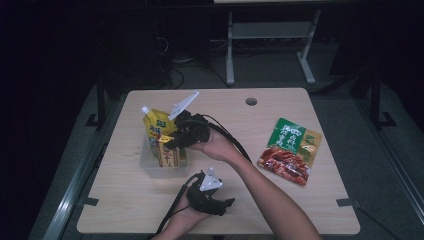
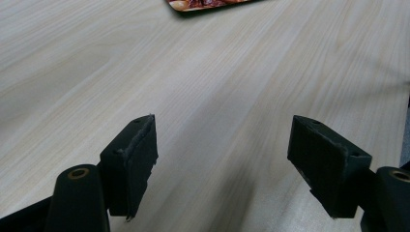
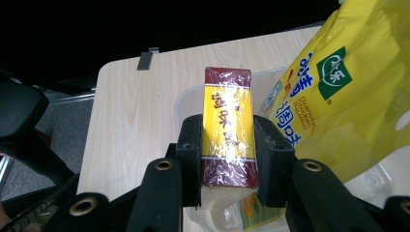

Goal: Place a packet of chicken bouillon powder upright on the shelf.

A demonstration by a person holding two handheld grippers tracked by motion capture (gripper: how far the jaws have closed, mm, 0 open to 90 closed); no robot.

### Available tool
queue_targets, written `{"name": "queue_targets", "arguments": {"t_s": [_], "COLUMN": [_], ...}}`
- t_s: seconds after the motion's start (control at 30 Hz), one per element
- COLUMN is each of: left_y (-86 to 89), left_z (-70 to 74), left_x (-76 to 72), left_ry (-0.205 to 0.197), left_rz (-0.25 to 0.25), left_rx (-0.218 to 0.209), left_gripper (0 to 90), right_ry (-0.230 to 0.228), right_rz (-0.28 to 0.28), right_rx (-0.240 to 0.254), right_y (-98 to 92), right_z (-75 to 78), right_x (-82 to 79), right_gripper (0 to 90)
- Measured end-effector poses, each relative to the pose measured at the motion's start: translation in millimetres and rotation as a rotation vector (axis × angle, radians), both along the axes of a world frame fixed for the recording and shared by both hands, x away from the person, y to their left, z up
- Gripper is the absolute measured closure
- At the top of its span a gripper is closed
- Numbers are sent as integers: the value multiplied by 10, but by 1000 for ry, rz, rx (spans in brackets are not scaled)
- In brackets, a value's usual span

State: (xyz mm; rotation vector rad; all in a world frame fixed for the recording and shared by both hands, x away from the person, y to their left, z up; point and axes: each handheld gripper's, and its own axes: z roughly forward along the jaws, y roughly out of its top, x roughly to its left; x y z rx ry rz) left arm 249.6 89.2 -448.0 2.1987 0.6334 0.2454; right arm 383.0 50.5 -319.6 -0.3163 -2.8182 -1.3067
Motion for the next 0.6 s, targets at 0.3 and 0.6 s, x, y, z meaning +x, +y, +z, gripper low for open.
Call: {"name": "queue_targets", "arguments": {"t_s": [0.3, 0.6], "left_y": [1, 6], "left_z": [3, 4], "left_x": [-1, 6], "left_ry": [8, -3], "left_rz": [10, -6], "left_rx": [-18, 7], "left_gripper": [256, 256], "right_ry": [5, 30], "right_rz": [17, 24], "right_rx": [-34, -61], "right_y": [72, 121], "right_z": [-110, -260], "right_x": [-8, -38], "right_gripper": [667, 654]}}
